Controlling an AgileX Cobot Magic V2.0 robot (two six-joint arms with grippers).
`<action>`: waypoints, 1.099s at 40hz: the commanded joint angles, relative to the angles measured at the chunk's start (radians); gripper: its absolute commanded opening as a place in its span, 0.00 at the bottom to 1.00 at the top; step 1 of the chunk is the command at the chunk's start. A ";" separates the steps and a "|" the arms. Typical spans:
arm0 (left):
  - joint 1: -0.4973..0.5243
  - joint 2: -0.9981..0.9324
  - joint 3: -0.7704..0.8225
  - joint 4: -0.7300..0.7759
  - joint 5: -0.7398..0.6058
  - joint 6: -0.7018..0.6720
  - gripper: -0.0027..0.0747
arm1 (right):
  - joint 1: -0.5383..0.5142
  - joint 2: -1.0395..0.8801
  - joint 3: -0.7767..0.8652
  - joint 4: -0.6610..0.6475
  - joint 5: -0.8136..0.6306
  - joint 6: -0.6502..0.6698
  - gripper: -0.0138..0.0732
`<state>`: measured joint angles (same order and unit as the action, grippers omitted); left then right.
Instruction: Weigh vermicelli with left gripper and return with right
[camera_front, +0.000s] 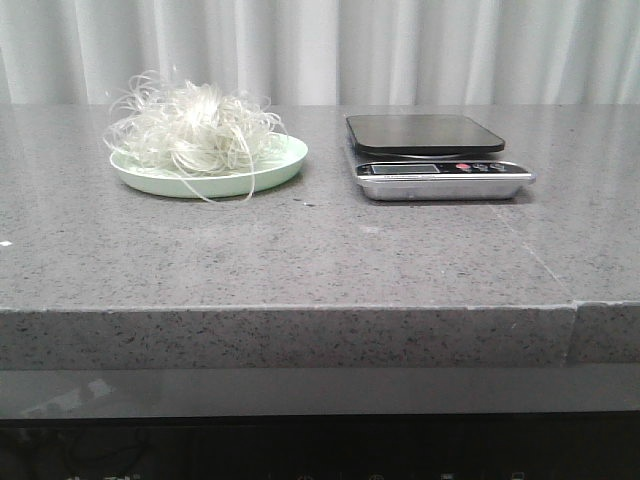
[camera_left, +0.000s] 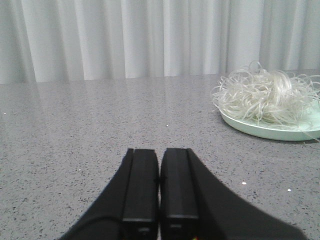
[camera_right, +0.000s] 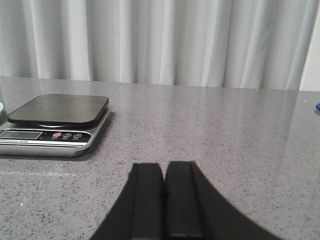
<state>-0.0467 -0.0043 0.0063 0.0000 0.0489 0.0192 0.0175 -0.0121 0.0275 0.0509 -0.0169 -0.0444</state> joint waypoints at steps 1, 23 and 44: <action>0.001 -0.023 0.035 -0.007 -0.081 -0.008 0.24 | -0.004 -0.015 -0.005 -0.005 -0.075 -0.004 0.31; 0.001 -0.023 0.035 -0.007 -0.081 -0.008 0.24 | -0.004 -0.015 -0.005 -0.005 -0.075 -0.004 0.31; 0.001 0.014 -0.270 0.013 -0.013 -0.008 0.24 | -0.004 0.009 -0.321 0.018 0.139 -0.004 0.31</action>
<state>-0.0467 -0.0043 -0.1365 0.0065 0.0675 0.0192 0.0175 -0.0121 -0.1785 0.0678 0.1134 -0.0444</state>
